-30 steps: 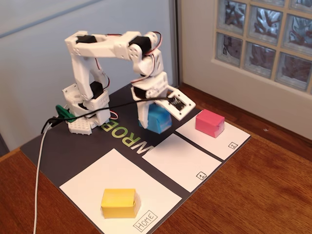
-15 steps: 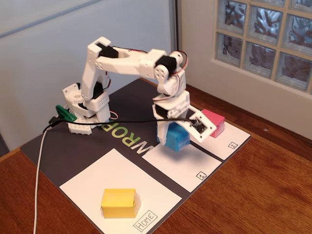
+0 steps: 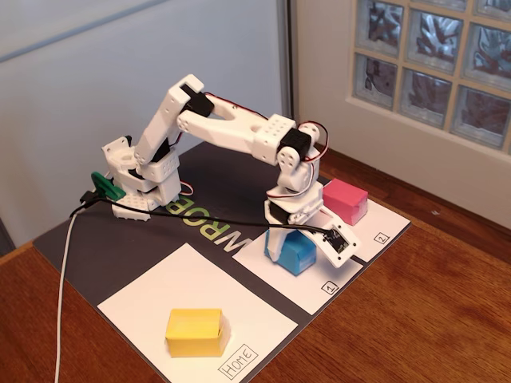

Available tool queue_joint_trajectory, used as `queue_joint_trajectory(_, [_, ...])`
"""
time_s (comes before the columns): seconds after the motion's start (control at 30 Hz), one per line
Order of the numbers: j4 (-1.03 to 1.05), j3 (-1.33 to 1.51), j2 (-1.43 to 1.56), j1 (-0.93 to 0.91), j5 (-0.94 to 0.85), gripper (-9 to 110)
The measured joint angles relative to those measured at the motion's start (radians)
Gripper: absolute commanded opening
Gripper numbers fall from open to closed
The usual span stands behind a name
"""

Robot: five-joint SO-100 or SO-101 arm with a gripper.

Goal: Move box blue to zone 1

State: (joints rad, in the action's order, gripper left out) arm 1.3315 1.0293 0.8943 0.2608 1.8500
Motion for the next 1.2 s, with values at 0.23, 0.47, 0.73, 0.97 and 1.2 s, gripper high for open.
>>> queue_joint_trajectory(0.23, [0.002,-0.054,-0.032,0.012,0.006,23])
queue_joint_trajectory(0.47, [0.003,-0.063,-0.043,0.028,0.006,41])
queue_joint_trajectory(0.73, [0.028,-0.063,-0.023,0.028,0.006,39])
queue_joint_trajectory(0.97, [0.163,-0.160,0.153,0.014,-0.012,38])
queue_joint_trajectory(1.2, [0.344,-0.176,0.371,0.003,-0.066,33])
